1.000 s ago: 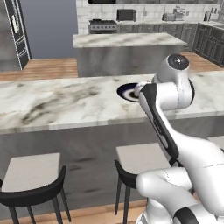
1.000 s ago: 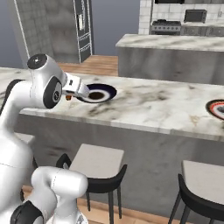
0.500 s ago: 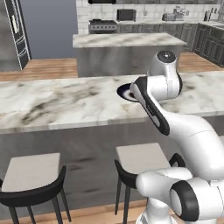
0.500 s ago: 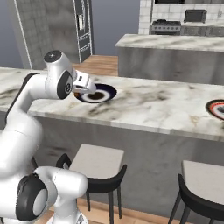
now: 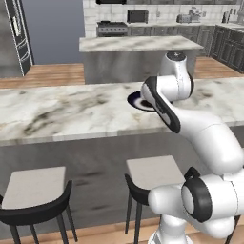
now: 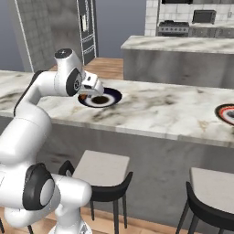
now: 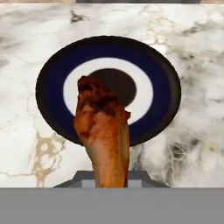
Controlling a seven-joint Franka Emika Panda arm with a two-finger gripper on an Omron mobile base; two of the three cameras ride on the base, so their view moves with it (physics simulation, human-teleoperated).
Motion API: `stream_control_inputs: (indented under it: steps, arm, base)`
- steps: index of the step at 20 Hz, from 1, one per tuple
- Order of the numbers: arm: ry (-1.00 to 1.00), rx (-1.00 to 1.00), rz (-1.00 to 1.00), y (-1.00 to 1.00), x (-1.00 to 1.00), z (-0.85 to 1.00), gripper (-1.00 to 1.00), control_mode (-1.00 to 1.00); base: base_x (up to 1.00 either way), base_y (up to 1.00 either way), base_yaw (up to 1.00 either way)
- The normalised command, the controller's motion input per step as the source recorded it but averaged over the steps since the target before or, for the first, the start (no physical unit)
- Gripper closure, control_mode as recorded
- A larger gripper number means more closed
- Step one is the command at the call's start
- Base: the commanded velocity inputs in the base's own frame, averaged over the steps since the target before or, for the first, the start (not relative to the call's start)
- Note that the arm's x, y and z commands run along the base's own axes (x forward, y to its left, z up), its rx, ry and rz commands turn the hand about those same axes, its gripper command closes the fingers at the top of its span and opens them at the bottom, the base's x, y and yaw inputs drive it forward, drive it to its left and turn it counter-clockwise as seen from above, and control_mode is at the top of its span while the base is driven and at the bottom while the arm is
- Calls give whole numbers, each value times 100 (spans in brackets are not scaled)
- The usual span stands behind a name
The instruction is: Take the chicken drumsticks from the pan and place one on each plate on the dining counter.
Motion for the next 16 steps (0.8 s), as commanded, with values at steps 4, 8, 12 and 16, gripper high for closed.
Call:
stream_control_inputs:
  steps: [4, 8, 12, 16]
  arm:
    - [-3, 0, 0, 0, 13, -18, 100, -100]
    - [-8, 0, 0, 0, 15, -24, 100, -100]
    - [-5, 0, 0, 0, 19, -23, 100, -100]
    - [-1, 0, 0, -3, 29, -8, 100, -100]
  base:
    - [0, 0, 0]
    - [0, 0, 0]
    - [0, 0, 0]
    - [0, 0, 0]
